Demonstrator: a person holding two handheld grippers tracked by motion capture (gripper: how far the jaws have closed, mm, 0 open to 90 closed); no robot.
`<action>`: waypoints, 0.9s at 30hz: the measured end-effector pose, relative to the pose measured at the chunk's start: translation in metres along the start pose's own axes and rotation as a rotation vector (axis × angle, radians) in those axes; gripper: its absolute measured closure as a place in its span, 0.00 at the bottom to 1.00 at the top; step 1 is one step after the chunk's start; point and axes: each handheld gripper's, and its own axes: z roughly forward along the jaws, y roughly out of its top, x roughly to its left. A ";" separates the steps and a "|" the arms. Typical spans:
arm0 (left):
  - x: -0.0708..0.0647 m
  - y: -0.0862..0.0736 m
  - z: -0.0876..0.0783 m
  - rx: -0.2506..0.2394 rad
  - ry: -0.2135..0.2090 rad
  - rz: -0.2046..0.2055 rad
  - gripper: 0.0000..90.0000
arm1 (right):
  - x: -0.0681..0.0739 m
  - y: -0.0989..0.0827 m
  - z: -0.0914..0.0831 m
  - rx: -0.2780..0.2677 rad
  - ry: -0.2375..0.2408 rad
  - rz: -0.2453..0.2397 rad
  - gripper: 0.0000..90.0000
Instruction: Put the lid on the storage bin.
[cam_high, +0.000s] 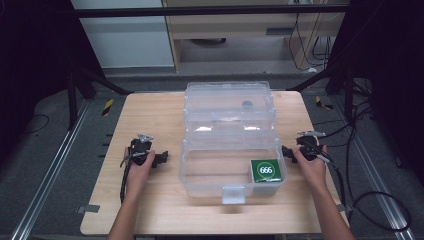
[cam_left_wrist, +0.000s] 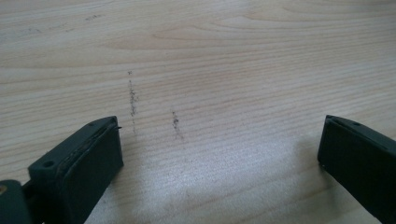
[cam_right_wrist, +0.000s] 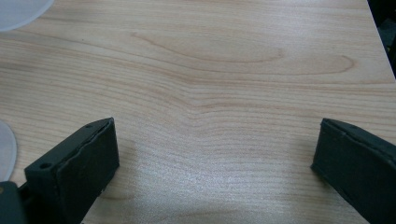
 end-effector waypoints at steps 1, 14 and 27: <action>0.000 -0.001 -0.001 0.001 -0.005 0.005 0.00 | 0.000 0.000 0.000 -0.001 0.001 -0.001 0.00; -0.002 0.002 -0.024 -0.057 -0.036 0.109 0.04 | 0.006 -0.001 -0.037 0.011 -0.008 -0.267 0.12; -0.021 0.031 -0.098 -0.068 -0.068 0.345 0.04 | 0.018 0.057 -0.125 0.055 0.069 -0.546 0.17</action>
